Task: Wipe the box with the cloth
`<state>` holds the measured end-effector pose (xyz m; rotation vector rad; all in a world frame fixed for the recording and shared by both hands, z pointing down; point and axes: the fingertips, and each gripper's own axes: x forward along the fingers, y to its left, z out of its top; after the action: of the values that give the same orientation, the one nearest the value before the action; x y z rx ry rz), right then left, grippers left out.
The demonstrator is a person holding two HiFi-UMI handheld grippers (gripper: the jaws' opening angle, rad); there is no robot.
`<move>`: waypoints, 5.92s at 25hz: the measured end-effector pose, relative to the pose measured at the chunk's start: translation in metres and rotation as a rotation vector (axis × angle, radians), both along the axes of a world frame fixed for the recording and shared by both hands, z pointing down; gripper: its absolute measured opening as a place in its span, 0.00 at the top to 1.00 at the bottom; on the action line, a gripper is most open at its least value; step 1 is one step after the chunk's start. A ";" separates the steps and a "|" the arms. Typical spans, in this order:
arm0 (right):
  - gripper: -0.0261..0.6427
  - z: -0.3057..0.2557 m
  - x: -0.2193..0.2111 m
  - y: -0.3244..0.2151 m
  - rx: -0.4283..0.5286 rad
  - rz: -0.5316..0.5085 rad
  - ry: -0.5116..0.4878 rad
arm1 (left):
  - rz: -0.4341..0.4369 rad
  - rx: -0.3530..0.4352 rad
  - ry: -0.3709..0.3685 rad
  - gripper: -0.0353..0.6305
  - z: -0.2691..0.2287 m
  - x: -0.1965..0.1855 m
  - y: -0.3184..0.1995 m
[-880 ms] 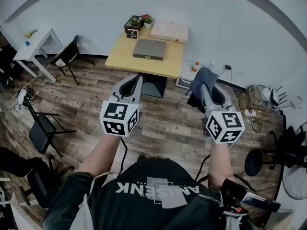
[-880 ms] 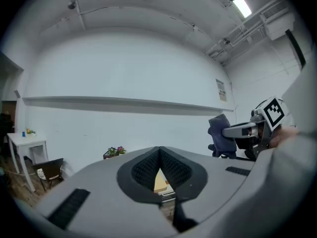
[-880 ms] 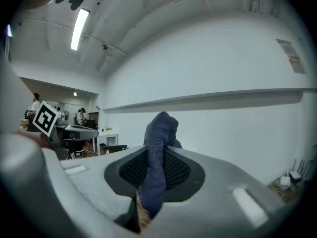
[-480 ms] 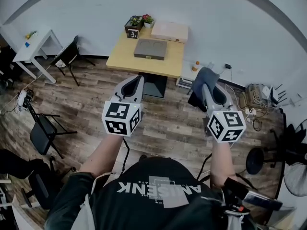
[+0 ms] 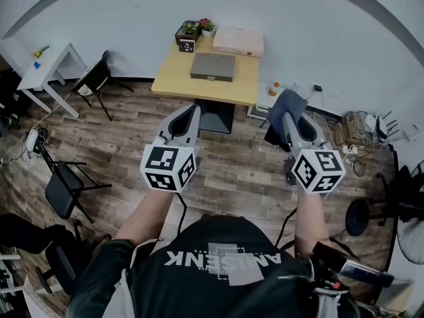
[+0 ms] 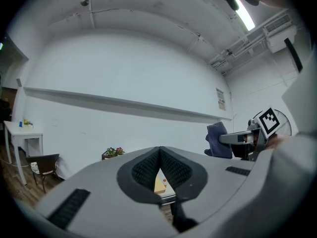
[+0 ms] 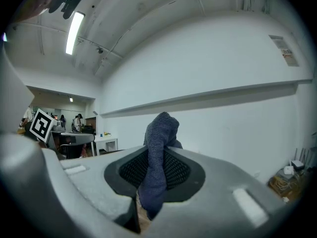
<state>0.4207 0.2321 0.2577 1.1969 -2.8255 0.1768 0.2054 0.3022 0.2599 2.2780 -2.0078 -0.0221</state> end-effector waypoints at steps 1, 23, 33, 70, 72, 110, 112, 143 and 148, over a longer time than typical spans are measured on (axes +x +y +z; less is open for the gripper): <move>0.85 0.001 -0.003 0.000 0.002 0.003 -0.002 | 0.010 -0.003 -0.001 0.95 0.001 -0.003 0.000; 0.85 0.021 -0.049 -0.124 -0.004 -0.015 -0.061 | -0.009 -0.077 -0.026 0.95 0.030 -0.052 -0.099; 0.85 0.031 -0.059 -0.252 -0.032 -0.115 -0.040 | -0.064 -0.108 -0.050 0.95 0.032 -0.055 -0.221; 0.85 0.116 -0.134 -0.455 -0.132 -0.168 0.018 | -0.058 -0.188 -0.001 0.95 0.076 -0.118 -0.407; 0.85 0.120 -0.143 -0.464 -0.134 -0.138 0.022 | -0.051 -0.179 0.013 0.95 0.077 -0.135 -0.408; 0.85 0.397 -0.250 -0.577 -0.412 -0.196 0.337 | -0.291 -0.383 -0.051 0.95 0.147 -0.228 -0.380; 0.85 0.400 -0.254 -0.574 -0.404 -0.214 0.357 | -0.291 -0.387 -0.050 0.95 0.148 -0.225 -0.379; 0.85 0.404 -0.240 -0.455 -0.467 -0.165 0.421 | -0.053 -0.367 -0.062 0.95 0.146 -0.257 -0.353; 0.85 0.406 -0.235 -0.441 -0.486 -0.121 0.423 | -0.004 -0.371 -0.069 0.95 0.148 -0.268 -0.347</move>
<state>0.1860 -0.2088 0.6638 0.8352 -2.2935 0.5014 -0.0629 -0.0450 0.4078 2.0637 -1.8585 0.3989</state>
